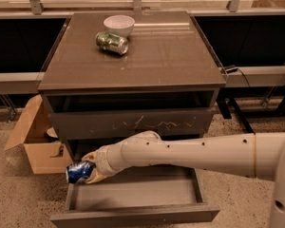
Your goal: Pick pepsi can from middle drawer and place on counter
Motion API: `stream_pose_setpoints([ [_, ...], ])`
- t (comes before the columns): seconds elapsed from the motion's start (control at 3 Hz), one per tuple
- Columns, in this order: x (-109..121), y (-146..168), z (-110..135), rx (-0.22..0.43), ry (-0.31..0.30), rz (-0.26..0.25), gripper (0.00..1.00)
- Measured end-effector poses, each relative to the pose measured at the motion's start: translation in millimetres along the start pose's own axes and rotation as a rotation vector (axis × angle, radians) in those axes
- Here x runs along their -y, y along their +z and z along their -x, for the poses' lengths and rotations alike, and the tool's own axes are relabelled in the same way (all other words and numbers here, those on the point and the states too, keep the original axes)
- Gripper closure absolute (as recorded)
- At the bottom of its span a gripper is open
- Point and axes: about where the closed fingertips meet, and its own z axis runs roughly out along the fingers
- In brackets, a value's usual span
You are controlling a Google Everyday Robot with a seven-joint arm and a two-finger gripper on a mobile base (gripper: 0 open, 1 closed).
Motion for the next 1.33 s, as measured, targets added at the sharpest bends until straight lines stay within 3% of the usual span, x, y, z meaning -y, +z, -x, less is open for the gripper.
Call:
stream_pose_setpoints([
  [0.67, 23, -73, 24, 0.152, -0.108, -0.147, 1.0],
  [1.0, 26, -87, 23, 0.164, -0.132, -0.181, 1.0],
  [1.33, 28, -89, 27, 0.166, -0.138, -0.181, 1.0],
])
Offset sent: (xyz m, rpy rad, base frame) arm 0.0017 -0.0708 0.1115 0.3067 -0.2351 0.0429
